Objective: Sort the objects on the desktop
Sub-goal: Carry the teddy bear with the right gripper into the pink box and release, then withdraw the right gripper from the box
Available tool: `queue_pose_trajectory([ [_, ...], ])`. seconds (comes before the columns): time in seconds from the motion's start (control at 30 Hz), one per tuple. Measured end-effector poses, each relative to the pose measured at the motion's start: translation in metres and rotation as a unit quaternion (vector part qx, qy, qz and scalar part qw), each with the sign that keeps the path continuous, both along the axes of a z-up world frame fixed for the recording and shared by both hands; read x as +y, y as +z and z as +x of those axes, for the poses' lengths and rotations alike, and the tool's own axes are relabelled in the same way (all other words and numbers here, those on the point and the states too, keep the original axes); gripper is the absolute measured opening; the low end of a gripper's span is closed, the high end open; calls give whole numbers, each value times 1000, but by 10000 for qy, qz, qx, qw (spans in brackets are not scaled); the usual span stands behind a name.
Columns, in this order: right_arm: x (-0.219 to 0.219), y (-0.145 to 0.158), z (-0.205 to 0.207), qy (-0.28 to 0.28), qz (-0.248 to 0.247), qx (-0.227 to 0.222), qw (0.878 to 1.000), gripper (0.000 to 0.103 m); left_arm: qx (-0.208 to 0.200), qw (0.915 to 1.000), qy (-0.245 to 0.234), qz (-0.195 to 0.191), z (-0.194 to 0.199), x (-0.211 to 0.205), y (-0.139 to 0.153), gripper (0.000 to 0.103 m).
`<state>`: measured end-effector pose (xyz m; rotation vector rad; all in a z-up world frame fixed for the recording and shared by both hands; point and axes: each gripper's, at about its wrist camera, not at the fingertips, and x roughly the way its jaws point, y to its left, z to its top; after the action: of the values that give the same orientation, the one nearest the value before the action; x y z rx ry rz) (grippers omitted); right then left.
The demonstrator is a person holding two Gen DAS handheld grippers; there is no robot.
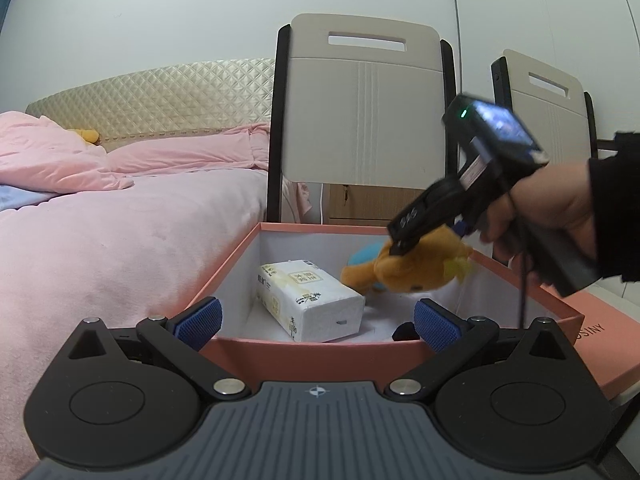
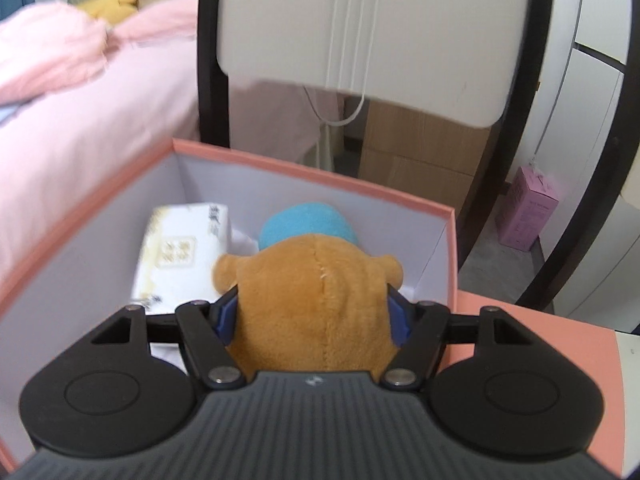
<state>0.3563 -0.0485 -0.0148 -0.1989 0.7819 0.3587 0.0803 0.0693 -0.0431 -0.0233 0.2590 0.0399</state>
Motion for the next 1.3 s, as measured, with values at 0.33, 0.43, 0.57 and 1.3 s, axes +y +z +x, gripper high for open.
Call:
queue_pose_trajectory([
  [0.33,7,-30,4,58,-371,726,9967,74,-16,10000,-20,-6,-3,-1,0,103],
  [0.43,10,-33,3,120,-449,777,9959,76,-44,10000,-61,27,-4,-3,1,103],
  [0.57,8,-29,-1,70,-304,698,9971,87,-56,9999,-129,78,-6,-6,1,103],
  [1.3,-97,73,-175,-410,1283,-1500,9795,103,-273,9995,-181,-40,-15,-8,6,103],
])
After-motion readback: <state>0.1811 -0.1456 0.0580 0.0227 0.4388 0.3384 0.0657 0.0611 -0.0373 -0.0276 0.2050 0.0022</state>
